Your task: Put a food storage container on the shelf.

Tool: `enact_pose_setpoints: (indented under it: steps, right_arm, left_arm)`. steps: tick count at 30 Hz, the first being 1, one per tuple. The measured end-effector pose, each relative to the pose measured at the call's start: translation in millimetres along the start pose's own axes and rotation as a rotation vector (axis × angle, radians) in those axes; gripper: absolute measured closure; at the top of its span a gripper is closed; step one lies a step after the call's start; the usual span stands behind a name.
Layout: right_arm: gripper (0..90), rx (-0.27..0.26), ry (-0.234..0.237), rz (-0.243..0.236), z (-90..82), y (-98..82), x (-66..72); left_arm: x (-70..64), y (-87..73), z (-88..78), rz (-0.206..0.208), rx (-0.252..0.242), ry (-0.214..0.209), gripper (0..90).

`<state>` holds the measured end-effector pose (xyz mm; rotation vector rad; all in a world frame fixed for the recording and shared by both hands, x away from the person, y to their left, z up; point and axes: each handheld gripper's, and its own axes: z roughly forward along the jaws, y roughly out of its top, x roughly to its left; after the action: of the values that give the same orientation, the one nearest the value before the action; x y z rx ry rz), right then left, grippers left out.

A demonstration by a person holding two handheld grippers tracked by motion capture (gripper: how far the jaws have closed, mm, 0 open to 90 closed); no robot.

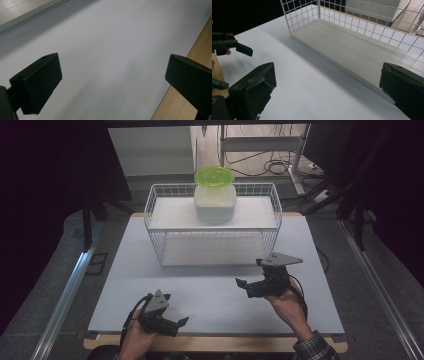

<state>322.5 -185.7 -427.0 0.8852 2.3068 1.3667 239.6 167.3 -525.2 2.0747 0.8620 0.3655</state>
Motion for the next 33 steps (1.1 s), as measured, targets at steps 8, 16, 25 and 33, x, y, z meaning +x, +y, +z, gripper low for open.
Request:
enact_pose_setpoints:
  steps: [8, 16, 25, 33]
  right_arm:
    - [1.1, 0.012, -0.019, -0.008, -4.3, -9.2, 0.1]
    - [1.1, 0.019, -0.038, -0.015, -9.3, -19.3, -1.1]
    - [1.1, 0.034, -0.073, -0.031, -13.8, -32.3, -4.4]
    - [0.0, 0.051, -0.108, -0.036, -17.6, -47.7, -10.6]
  left_arm:
    - [-0.1, 0.0, 0.1, 0.003, 0.001, 0.0, 0.4]
    - [-0.1, -0.1, 0.3, 0.004, 0.003, 0.001, 0.4]
    - [-0.1, -0.2, 0.3, 0.004, 0.003, 0.002, 0.4]
    - [0.8, -0.4, -0.2, -0.003, 0.002, 0.006, 0.0]
